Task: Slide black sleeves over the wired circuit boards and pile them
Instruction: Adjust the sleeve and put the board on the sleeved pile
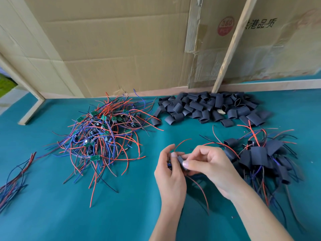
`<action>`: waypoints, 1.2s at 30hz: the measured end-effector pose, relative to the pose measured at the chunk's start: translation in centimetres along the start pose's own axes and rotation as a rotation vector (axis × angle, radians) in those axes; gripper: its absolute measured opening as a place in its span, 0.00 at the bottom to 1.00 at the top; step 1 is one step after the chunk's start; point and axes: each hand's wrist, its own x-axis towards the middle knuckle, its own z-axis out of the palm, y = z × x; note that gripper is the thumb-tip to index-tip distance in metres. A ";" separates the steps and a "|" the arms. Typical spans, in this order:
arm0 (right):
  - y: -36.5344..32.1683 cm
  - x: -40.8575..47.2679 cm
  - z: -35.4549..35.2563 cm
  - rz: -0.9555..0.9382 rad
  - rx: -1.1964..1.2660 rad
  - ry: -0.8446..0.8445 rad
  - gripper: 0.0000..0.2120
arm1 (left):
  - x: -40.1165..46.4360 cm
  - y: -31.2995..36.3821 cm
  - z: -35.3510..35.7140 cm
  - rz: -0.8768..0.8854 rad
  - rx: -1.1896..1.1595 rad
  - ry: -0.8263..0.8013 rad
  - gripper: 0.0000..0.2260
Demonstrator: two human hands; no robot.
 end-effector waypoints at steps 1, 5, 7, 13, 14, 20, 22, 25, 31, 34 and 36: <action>0.0 0.0 -0.2 0.004 -0.027 -0.011 0.07 | 0.0 0.1 0.1 -0.009 -0.001 -0.006 0.09; -0.1 0.1 -0.8 -0.003 -0.102 -0.023 0.09 | 0.0 0.3 0.1 0.000 0.038 -0.011 0.11; -0.1 0.2 -0.9 -0.017 -0.017 0.005 0.10 | -0.1 0.3 0.1 0.008 0.020 -0.020 0.12; -0.1 1.2 -2.7 -0.061 0.330 0.419 0.12 | -0.1 0.4 -0.2 -0.007 -0.053 -0.018 0.13; 0.0 1.4 -2.9 -0.069 0.382 0.488 0.09 | 0.0 0.4 -0.3 -0.016 -0.065 -0.021 0.13; 1.1 2.2 -2.5 -0.051 0.426 0.705 0.06 | 0.0 0.6 -0.5 -0.053 -0.158 -0.057 0.13; 1.2 2.5 -2.5 -0.038 0.415 0.737 0.07 | 0.0 0.6 -0.6 -0.054 -0.167 -0.060 0.13; 1.2 2.8 -2.5 -0.045 0.432 0.761 0.08 | 0.1 0.5 -0.7 -0.068 -0.193 -0.071 0.13; 0.6 2.9 -2.3 -0.031 0.637 0.685 0.07 | 0.1 0.5 -0.9 -0.071 -0.198 -0.108 0.12; 0.2 2.7 -2.3 -0.041 0.689 0.634 0.07 | 0.1 0.6 -0.8 -0.081 -0.194 -0.117 0.12; 0.1 2.4 -2.0 -0.025 0.704 0.591 0.07 | 0.2 0.6 -0.8 -0.082 -0.187 -0.117 0.12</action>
